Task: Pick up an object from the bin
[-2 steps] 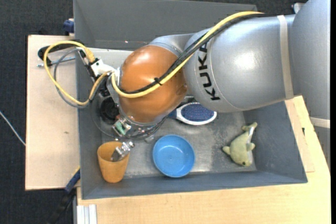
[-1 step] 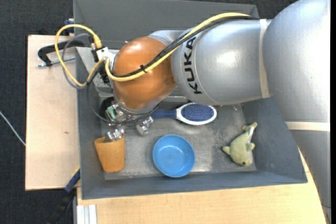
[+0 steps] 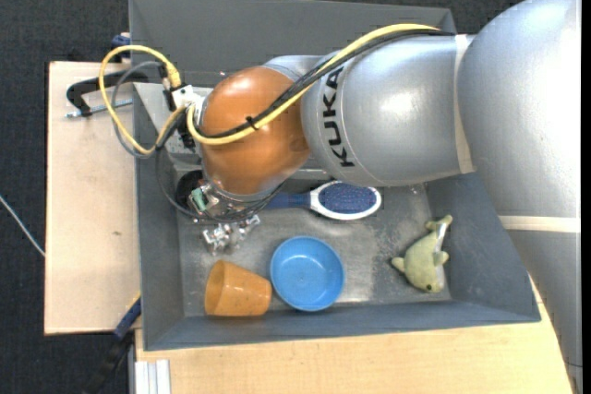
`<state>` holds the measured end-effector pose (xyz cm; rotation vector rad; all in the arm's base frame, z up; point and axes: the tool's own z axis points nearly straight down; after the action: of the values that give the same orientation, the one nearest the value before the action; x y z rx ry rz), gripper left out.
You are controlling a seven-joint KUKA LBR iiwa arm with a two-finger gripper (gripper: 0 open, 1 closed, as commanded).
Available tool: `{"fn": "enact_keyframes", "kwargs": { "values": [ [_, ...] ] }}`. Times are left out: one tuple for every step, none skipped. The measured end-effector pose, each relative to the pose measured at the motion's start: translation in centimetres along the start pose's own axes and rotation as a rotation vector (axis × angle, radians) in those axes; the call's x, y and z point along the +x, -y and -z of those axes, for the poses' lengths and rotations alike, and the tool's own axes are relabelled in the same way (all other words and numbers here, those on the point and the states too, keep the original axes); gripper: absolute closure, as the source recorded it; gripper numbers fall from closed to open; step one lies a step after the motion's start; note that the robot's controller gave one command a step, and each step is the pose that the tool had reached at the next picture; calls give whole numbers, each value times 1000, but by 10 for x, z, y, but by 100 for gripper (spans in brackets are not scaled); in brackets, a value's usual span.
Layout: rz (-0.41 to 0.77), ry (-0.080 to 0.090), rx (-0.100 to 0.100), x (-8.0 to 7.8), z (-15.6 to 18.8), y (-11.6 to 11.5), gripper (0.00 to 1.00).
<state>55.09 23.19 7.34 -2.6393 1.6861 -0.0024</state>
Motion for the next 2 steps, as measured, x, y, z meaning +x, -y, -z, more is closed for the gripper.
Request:
{"fn": "enact_keyframes", "kwargs": {
  "values": [
    [1, 0, -5, -1, -2, -1, 0],
    [-13, -3, 2, 43, 34, 28, 0]
  ]
}}
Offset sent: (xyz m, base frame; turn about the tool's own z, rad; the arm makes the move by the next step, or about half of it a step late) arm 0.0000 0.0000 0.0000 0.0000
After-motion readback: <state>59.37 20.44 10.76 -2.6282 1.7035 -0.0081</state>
